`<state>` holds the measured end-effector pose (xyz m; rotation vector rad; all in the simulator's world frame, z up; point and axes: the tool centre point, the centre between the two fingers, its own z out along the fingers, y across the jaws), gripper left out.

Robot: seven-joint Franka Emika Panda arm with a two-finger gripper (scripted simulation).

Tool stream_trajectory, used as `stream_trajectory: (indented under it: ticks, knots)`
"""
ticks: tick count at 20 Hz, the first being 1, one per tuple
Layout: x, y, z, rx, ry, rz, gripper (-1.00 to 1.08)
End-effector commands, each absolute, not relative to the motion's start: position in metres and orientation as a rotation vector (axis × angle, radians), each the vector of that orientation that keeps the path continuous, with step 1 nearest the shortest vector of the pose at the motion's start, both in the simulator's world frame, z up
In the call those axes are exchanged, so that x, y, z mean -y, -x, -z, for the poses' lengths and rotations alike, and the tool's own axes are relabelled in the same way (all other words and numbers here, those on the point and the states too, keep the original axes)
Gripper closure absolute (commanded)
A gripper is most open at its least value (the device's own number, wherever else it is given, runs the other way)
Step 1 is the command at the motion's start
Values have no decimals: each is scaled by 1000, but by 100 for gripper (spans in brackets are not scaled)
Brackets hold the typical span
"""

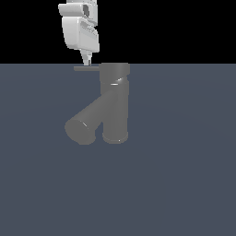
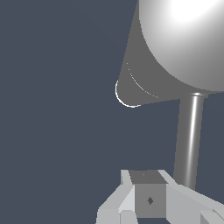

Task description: Turn on the faucet by rotating a designated handle.

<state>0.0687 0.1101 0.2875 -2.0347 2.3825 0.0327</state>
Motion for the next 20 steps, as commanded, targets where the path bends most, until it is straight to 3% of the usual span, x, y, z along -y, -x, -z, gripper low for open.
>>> stream_trajectory:
  ticks: [1, 14, 20]
  knots:
    - [-113, -73, -281, -2418, 1997, -19, 108]
    - [-119, -79, -270, -2467, 1946, -1, 108]
    - [-122, -64, -270, -2467, 1946, -1, 108]
